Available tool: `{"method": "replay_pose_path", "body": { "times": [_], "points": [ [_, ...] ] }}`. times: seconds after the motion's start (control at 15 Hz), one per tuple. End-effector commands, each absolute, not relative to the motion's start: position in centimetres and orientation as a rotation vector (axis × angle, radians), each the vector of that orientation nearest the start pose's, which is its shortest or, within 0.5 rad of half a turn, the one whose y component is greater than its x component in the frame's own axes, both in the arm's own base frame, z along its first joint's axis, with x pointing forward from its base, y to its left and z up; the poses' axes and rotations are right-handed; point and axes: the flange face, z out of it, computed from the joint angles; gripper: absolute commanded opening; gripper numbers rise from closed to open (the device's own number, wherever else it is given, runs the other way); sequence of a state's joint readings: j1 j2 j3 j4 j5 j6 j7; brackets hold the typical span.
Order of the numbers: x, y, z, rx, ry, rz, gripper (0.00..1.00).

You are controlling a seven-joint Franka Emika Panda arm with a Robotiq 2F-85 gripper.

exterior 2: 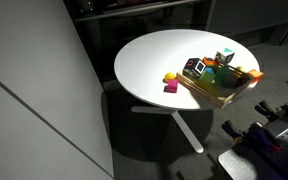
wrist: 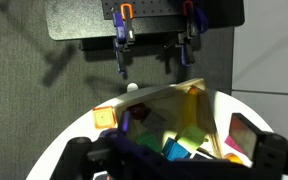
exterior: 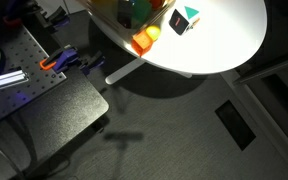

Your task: Pick up the block with the letter d on it and put it on the table

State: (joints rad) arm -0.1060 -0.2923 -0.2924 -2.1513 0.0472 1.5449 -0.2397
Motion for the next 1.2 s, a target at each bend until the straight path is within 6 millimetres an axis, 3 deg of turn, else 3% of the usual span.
{"method": "replay_pose_path", "body": {
  "times": [0.0,0.47,1.13],
  "points": [
    [40.3,-17.1,48.8,-2.893,0.21,0.401,1.0],
    [43.2,-15.1,46.4,-2.965,0.163,0.375,1.0],
    [46.3,-9.4,42.2,-3.09,0.022,0.297,1.0]
  ]
}}
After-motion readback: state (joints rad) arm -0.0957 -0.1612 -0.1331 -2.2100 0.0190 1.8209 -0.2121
